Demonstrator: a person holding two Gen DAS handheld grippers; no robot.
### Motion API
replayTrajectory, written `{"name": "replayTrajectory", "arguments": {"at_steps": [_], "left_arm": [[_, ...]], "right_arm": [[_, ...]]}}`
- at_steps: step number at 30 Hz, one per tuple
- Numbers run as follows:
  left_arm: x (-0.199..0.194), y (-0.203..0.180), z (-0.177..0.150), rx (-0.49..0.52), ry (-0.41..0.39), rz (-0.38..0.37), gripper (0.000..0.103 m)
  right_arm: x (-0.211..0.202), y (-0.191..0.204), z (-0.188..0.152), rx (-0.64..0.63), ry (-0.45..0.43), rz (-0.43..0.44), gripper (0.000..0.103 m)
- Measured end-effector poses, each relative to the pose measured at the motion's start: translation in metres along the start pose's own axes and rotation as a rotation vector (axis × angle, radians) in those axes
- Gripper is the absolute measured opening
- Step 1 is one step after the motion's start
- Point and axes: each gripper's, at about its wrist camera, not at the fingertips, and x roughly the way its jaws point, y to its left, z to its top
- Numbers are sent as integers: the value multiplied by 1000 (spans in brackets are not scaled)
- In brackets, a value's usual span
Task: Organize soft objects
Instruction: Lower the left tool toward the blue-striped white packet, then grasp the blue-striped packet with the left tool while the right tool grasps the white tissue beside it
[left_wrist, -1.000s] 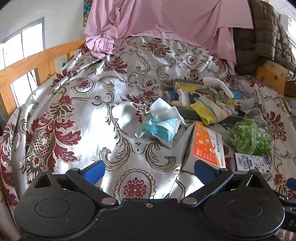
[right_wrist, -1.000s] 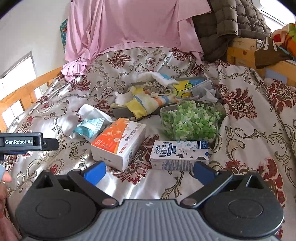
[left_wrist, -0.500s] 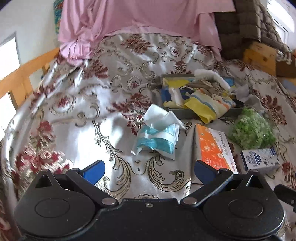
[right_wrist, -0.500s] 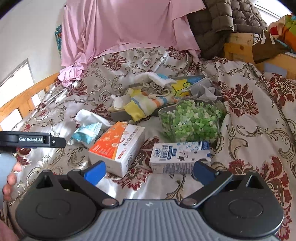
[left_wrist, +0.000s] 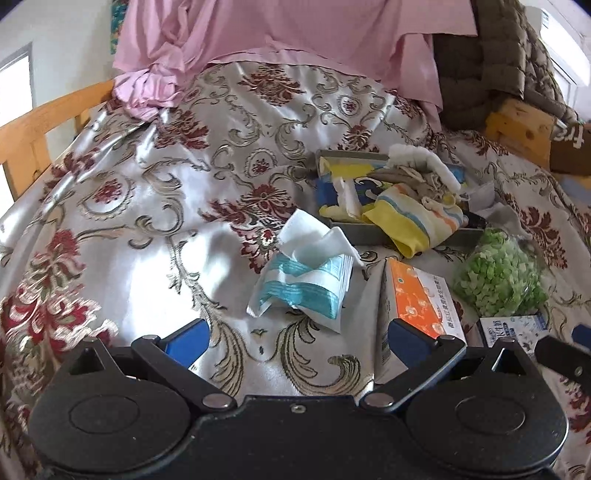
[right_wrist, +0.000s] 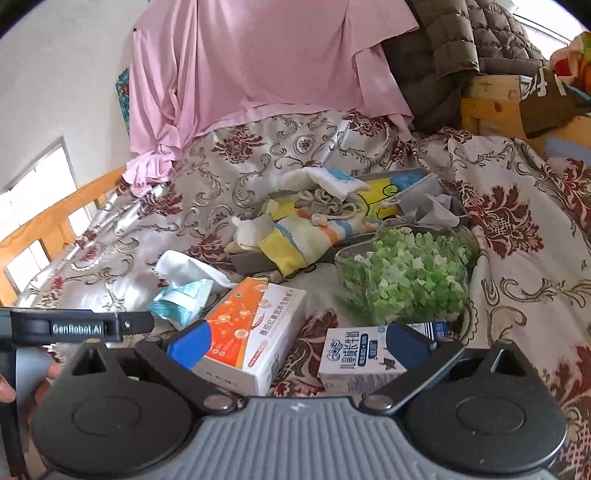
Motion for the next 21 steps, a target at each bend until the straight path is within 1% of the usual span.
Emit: {"name": "replayTrajectory", "arguments": {"at_steps": [5, 9, 13, 16, 21], "left_arm": [[16, -4, -4, 89, -19, -11, 102], [21, -5, -3, 114, -45, -23, 102], [30, -7, -1, 127, -80, -28, 102], [40, -8, 0, 144, -101, -32, 102], [57, -9, 0, 171, -109, -60, 102]], "right_arm": [[14, 2, 7, 27, 10, -25, 103], [26, 3, 13, 55, 21, -36, 103], [36, 12, 16, 12, 25, -45, 103], [39, 18, 23, -20, 16, -37, 103], [50, 32, 40, -130, 29, -24, 103]]}}
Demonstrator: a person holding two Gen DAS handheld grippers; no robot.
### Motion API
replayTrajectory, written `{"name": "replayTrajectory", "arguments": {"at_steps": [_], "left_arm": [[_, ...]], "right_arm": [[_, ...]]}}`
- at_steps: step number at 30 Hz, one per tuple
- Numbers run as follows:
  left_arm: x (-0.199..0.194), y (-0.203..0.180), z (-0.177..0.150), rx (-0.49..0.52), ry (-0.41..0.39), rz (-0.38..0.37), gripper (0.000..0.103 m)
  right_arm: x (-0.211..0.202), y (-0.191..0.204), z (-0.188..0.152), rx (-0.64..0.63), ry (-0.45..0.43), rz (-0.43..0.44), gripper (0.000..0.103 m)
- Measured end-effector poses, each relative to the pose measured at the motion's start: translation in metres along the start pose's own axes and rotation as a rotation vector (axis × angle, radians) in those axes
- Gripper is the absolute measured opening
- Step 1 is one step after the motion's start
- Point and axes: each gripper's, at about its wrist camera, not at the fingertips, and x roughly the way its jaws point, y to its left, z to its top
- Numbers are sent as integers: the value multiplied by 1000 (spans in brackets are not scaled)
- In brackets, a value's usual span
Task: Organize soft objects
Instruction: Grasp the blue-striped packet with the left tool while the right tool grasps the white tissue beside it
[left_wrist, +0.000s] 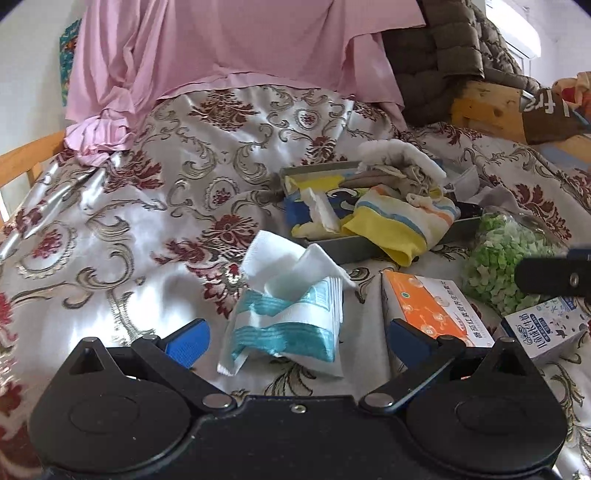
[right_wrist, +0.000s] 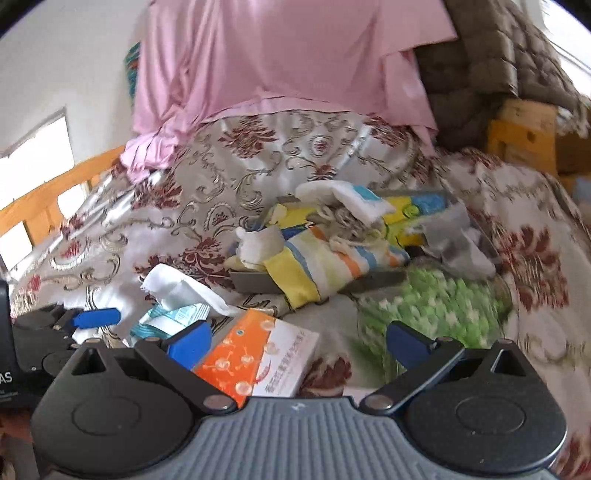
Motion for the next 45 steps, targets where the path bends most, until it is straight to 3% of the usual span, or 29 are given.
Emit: {"name": "replayTrajectory", "arguments": {"at_steps": [6, 10, 14, 18, 23, 27, 34, 40, 45], "left_arm": [[12, -3, 6, 30, -5, -64, 102], [11, -5, 6, 53, -7, -101, 102], [14, -9, 3, 70, 11, -128, 102], [17, -9, 4, 43, 22, -125, 102], [19, -4, 6, 6, 29, -92, 102], [22, 1, 9, -41, 87, -40, 102], [36, 11, 0, -71, 131, -23, 102], [45, 19, -4, -135, 141, -27, 102], [45, 22, -3, -148, 107, -13, 102]], "right_arm": [[35, 13, 33, -73, 89, 49, 103], [63, 26, 58, -91, 143, 123, 103], [98, 32, 73, -53, 255, 216, 103], [130, 36, 82, -20, 362, 290, 103], [149, 47, 86, 9, 421, 370, 103], [162, 57, 87, 8, 468, 423, 103], [178, 63, 80, 21, 504, 401, 97], [183, 62, 72, 42, 515, 391, 86], [186, 59, 66, 69, 530, 387, 70]]}}
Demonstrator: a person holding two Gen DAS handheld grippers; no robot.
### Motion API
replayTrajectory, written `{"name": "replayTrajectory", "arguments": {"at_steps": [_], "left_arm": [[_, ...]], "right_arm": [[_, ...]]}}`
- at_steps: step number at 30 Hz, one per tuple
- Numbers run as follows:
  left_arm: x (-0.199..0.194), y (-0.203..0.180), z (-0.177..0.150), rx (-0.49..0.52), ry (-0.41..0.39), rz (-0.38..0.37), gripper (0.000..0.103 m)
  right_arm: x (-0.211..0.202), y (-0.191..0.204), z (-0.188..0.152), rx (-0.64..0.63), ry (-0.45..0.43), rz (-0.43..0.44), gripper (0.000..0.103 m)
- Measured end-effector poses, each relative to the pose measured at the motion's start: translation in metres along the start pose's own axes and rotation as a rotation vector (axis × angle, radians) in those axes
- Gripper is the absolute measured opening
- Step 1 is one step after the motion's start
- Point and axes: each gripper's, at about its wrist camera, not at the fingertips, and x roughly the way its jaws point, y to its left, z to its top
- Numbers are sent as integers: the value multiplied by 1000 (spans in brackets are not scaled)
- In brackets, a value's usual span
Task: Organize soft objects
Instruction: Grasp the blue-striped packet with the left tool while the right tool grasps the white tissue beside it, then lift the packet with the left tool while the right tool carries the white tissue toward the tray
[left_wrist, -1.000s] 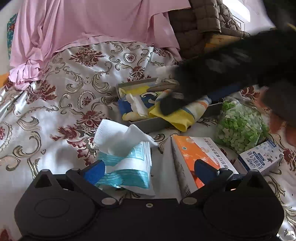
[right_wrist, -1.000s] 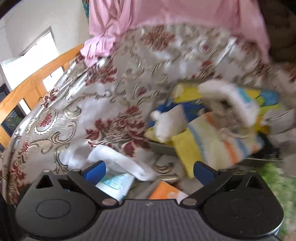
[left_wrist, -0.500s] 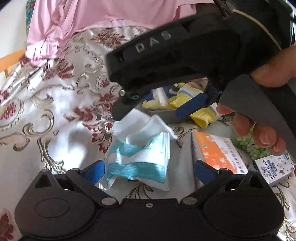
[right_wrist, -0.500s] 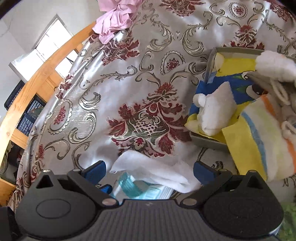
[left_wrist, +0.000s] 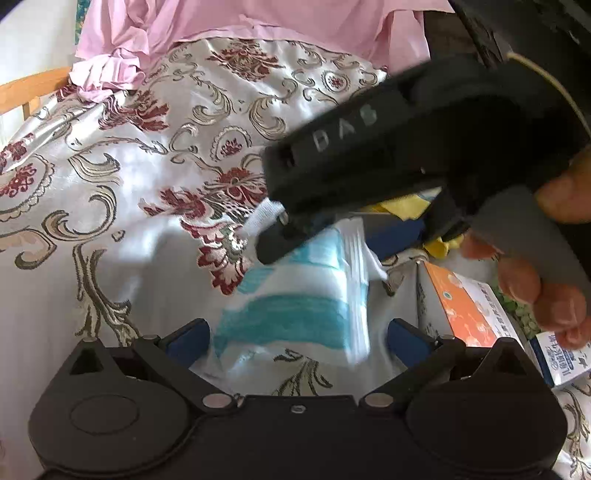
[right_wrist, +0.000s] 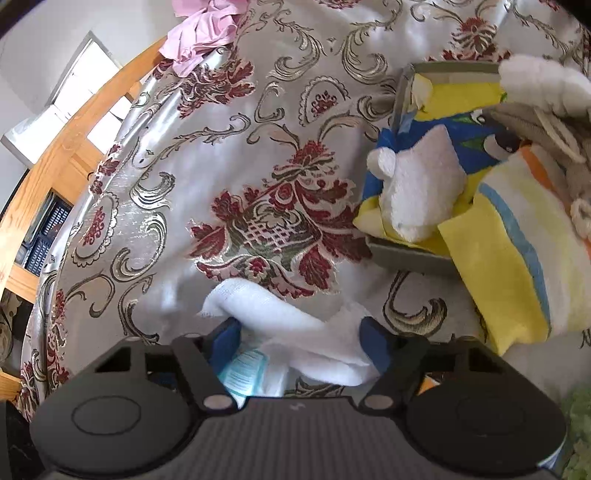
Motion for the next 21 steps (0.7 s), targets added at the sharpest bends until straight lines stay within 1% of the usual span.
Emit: {"name": "replayTrajectory", "arguments": {"at_steps": [3, 4, 5, 8, 10, 14, 18, 19, 21], "left_arm": [[1, 2, 1, -9, -11, 4, 102], [1, 3, 1, -16, -14, 2, 102], [1, 3, 2, -22, -17, -1, 100], [1, 6, 3, -47, -27, -22, 94], [2, 8, 3, -62, -24, -24, 87], [3, 10, 4, -73, -17, -24, 78], [2, 4, 3, -34, -10, -17, 71], [2, 4, 3, -33, -10, -19, 71], [1, 4, 4, -40, -11, -23, 68]], "right_arm": [[0, -2, -3, 7, 9, 8, 60], [0, -1, -3, 8, 12, 11, 58], [0, -1, -4, 8, 13, 12, 55], [-1, 0, -6, 3, 19, 11, 46], [-1, 1, -7, 3, 16, 11, 42], [-2, 1, -7, 4, 8, -1, 29], [-3, -3, -8, 22, -26, -25, 19], [-5, -5, -9, 30, -40, -30, 18], [-9, -8, -10, 44, -75, -38, 13]]}}
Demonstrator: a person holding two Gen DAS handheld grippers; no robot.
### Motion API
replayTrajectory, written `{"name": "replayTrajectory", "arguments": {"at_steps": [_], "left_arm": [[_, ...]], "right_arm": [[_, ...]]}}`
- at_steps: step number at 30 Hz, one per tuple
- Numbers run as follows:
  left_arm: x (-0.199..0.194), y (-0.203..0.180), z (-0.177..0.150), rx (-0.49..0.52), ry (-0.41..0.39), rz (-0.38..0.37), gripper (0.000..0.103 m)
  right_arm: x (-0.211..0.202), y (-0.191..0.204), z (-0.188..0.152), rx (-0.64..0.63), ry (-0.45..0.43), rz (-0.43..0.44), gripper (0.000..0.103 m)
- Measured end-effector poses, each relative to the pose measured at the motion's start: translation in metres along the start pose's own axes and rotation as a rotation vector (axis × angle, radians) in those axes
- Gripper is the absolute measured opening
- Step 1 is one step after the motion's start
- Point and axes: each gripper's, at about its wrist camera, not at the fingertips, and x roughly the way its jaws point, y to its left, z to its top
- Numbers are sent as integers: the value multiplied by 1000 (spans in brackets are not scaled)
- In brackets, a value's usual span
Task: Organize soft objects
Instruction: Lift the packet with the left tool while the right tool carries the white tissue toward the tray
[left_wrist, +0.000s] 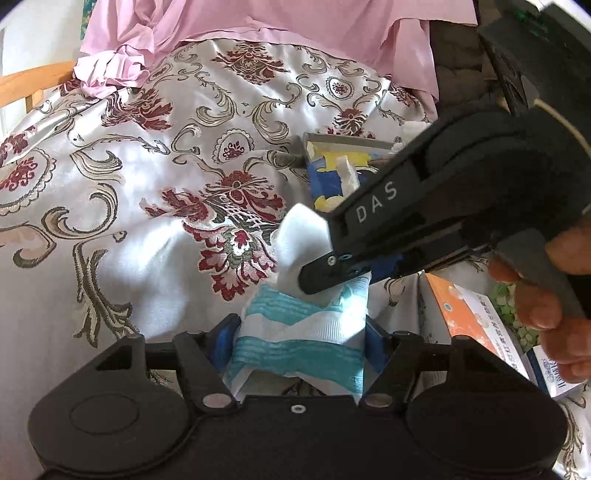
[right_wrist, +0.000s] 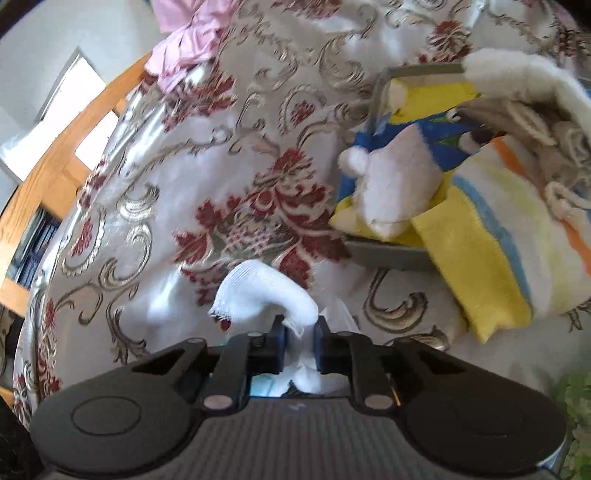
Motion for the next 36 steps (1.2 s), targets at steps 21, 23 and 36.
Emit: {"name": "replayTrajectory", "arguments": {"at_steps": [21, 23, 36], "left_arm": [[-15, -1, 5, -48, -93, -8, 66], [-17, -3, 5, -42, -116, -5, 66], [-52, -23, 13, -1, -284, -9, 66]], "right_arm": [[-96, -40, -26, 45, -302, 19, 10], [-107, -48, -33, 45, -328, 18, 10], [-150, -119, -44, 174, -555, 46, 10]]}}
